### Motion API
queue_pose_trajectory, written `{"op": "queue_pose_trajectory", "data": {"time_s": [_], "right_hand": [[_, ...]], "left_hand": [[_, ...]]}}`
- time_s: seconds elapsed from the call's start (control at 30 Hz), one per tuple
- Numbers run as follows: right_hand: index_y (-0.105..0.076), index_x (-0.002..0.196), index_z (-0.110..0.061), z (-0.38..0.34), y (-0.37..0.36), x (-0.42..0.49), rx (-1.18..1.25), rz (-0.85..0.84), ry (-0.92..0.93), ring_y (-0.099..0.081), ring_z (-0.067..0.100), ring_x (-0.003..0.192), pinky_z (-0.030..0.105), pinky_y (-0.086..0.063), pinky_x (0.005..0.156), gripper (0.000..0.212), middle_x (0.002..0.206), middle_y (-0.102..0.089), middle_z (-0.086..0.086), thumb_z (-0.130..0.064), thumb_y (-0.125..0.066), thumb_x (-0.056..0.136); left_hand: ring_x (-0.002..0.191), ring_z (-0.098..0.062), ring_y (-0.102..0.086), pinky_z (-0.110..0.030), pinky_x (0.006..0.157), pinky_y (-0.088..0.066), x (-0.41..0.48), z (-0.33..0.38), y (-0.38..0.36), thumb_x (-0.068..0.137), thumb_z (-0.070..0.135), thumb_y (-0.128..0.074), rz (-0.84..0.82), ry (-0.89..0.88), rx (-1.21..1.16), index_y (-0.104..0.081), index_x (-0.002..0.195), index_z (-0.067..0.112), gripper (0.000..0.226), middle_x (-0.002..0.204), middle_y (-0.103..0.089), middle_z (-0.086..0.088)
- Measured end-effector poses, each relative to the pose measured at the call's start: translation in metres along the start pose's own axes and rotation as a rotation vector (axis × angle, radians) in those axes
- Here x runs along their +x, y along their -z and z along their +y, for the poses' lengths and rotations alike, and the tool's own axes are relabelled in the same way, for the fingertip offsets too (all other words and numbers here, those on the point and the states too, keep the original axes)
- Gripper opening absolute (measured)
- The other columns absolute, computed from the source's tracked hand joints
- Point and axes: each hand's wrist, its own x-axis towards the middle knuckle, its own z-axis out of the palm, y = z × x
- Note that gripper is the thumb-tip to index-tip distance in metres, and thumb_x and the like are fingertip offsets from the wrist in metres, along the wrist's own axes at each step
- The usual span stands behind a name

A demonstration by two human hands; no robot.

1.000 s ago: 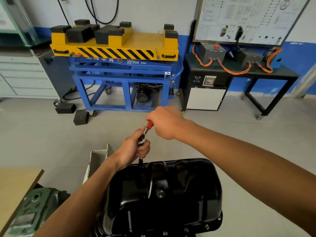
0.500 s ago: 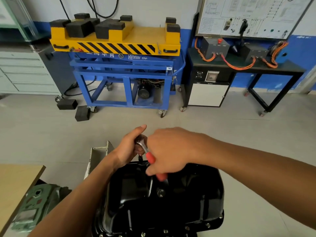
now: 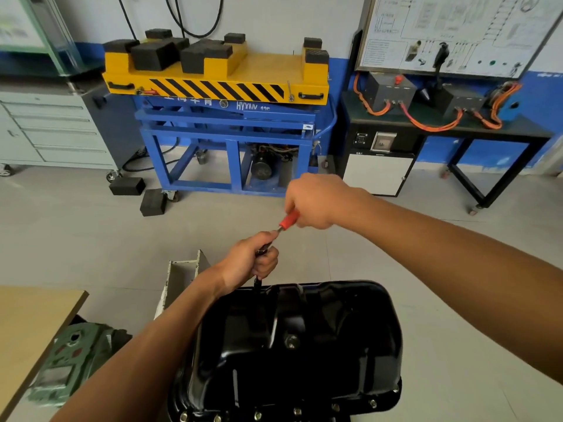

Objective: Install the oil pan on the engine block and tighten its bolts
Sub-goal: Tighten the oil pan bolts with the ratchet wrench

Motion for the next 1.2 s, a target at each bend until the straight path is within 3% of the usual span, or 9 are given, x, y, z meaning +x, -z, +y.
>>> {"op": "queue_pose_trajectory", "data": {"time_s": [0.13,0.3,0.5,0.7,0.83,0.9,1.0,1.13,1.2], "right_hand": [[-0.061,0.082,-0.02,-0.008,-0.015,0.008,-0.083,0.129,0.098,-0.045,0.017,0.06,0.03,-0.03,0.049,0.013,0.072,-0.042,-0.001,-0.008,-0.057,0.089],[-0.043,0.067,-0.021,-0.008,-0.017,-0.017,-0.034,-0.002,0.098,-0.043,0.016,0.058,0.029,-0.027,0.047,0.031,0.07,-0.045,-0.001,-0.031,-0.06,0.091],[-0.071,0.066,-0.019,-0.031,0.005,-0.054,0.077,-0.29,0.218,-0.054,0.009,0.056,0.027,-0.042,0.051,0.037,0.058,-0.066,-0.007,-0.047,-0.061,0.089],[-0.076,0.067,-0.026,-0.062,0.008,-0.062,0.319,-0.27,0.304,-0.059,0.011,0.062,0.031,-0.051,0.059,0.041,0.055,-0.059,-0.01,-0.057,-0.06,0.089],[-0.078,0.069,-0.025,-0.043,0.015,-0.044,0.229,-0.507,0.334,-0.054,-0.001,0.06,0.011,-0.039,0.054,0.036,0.048,-0.055,-0.018,-0.052,-0.064,0.089],[-0.073,0.058,-0.025,-0.029,0.014,-0.031,0.102,-0.556,0.269,-0.052,0.001,0.058,0.013,-0.038,0.053,0.037,0.043,-0.052,-0.018,-0.051,-0.071,0.084],[-0.066,0.056,-0.02,-0.01,0.008,-0.016,-0.03,-0.438,0.121,-0.056,0.014,0.07,0.032,-0.049,0.06,0.035,0.059,-0.056,-0.009,-0.042,-0.081,0.078],[-0.069,0.084,-0.025,-0.006,-0.003,0.001,-0.068,0.046,-0.004,-0.053,0.019,0.071,0.028,-0.03,0.049,0.005,0.078,-0.054,-0.002,-0.021,-0.07,0.086],[-0.063,0.081,-0.023,-0.009,-0.014,0.003,-0.1,0.143,0.015,-0.048,0.018,0.063,0.028,-0.026,0.048,0.015,0.075,-0.048,-0.002,-0.011,-0.061,0.088]], "left_hand": [[0.054,-0.023,-0.009,-0.037,0.057,-0.012,-0.002,0.0,0.001,0.087,0.048,-0.038,0.018,-0.002,-0.029,-0.026,0.045,0.02,0.053,0.048,-0.017,0.0],[0.053,-0.024,-0.011,-0.037,0.056,-0.014,-0.003,0.002,0.003,0.088,0.051,-0.037,0.073,-0.035,-0.074,-0.027,0.044,0.018,0.056,0.049,-0.017,-0.001],[0.046,-0.017,-0.018,-0.031,0.051,-0.023,0.0,-0.002,0.005,0.093,0.046,-0.037,0.116,-0.015,-0.058,-0.031,0.04,0.022,0.059,0.045,-0.02,0.0],[0.043,-0.013,-0.038,-0.024,0.046,-0.034,0.003,-0.009,0.009,0.097,0.038,-0.049,0.241,0.041,-0.154,-0.055,0.044,0.022,0.056,0.046,-0.042,0.004],[0.044,-0.016,-0.024,-0.026,0.047,-0.029,0.004,-0.008,0.009,0.086,0.041,-0.052,0.167,-0.001,-0.122,-0.042,0.047,0.019,0.045,0.046,-0.029,-0.001],[0.046,-0.018,-0.018,-0.029,0.05,-0.026,0.003,-0.006,0.008,0.086,0.044,-0.04,0.082,-0.022,-0.051,-0.031,0.043,0.021,0.049,0.045,-0.021,0.0],[0.048,-0.019,-0.014,-0.035,0.054,-0.019,0.001,-0.002,0.003,0.087,0.043,-0.033,-0.005,-0.03,0.008,-0.026,0.043,0.023,0.049,0.045,-0.018,0.0],[0.051,-0.02,-0.012,-0.036,0.056,-0.016,0.0,0.0,-0.001,0.087,0.046,-0.034,-0.007,-0.013,0.035,-0.023,0.046,0.021,0.049,0.048,-0.016,-0.001],[0.051,-0.02,-0.012,-0.035,0.055,-0.016,0.0,-0.001,0.0,0.088,0.046,-0.036,0.01,-0.018,0.017,-0.022,0.047,0.022,0.049,0.048,-0.016,-0.001]]}}
